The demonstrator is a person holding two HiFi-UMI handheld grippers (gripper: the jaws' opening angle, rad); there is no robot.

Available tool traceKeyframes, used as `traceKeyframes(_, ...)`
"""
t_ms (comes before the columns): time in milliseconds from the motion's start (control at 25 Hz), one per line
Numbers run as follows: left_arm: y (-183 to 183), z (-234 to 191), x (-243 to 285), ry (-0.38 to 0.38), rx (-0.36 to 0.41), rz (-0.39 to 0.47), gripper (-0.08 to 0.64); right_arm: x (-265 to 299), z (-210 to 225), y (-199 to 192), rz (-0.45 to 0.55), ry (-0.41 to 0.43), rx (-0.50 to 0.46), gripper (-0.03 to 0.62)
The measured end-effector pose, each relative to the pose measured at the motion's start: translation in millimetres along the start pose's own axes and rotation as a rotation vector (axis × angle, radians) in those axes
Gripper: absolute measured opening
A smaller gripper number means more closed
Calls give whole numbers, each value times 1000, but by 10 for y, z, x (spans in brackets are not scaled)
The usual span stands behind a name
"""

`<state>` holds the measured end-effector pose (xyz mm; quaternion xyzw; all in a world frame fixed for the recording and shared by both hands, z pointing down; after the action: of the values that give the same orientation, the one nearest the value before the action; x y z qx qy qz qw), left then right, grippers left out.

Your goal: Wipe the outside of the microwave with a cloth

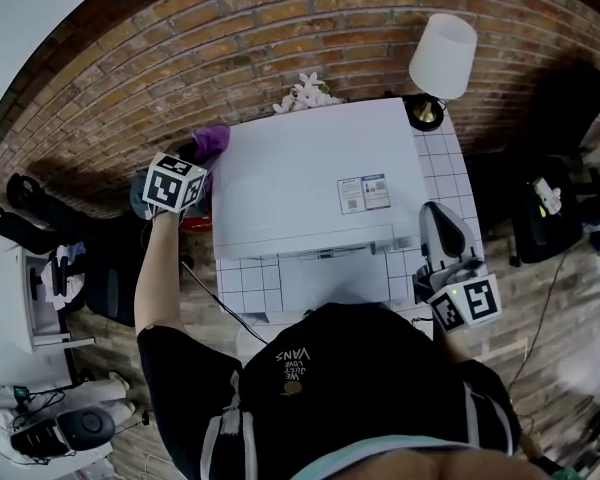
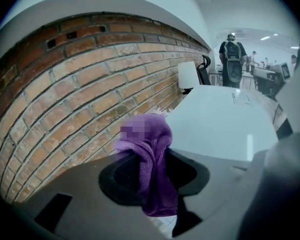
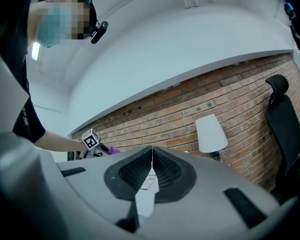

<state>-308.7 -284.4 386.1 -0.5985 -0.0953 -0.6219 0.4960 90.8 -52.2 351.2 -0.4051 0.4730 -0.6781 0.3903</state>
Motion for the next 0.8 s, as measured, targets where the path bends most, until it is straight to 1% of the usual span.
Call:
traceKeyframes(200, 202, 39, 125, -7, 116, -141, 140, -84, 117, -15, 12, -22, 16, 3)
traceKeyframes(320, 338, 102, 178, -18, 184, -194, 140, -126, 171, -20, 17, -36, 24, 3)
traceKeyframes(520, 634, 332, 286, -45, 302, -234, 140, -173, 232, -72, 20, -51, 46, 3)
traceKeyframes(800, 1179, 815, 428, -111, 453, -219, 140, -261, 319, -119, 24, -77, 66, 3)
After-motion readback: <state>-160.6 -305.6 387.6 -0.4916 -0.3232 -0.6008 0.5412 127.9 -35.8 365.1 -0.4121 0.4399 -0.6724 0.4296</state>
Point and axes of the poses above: the fingertips, and each gripper's own axes: x forward along the fingers, z to its right, y out of its top, the point moved 5 cm from there along -x, backward along the fingers, and after that the axes turned 15 degrees about -z, right-handed, at the moved point
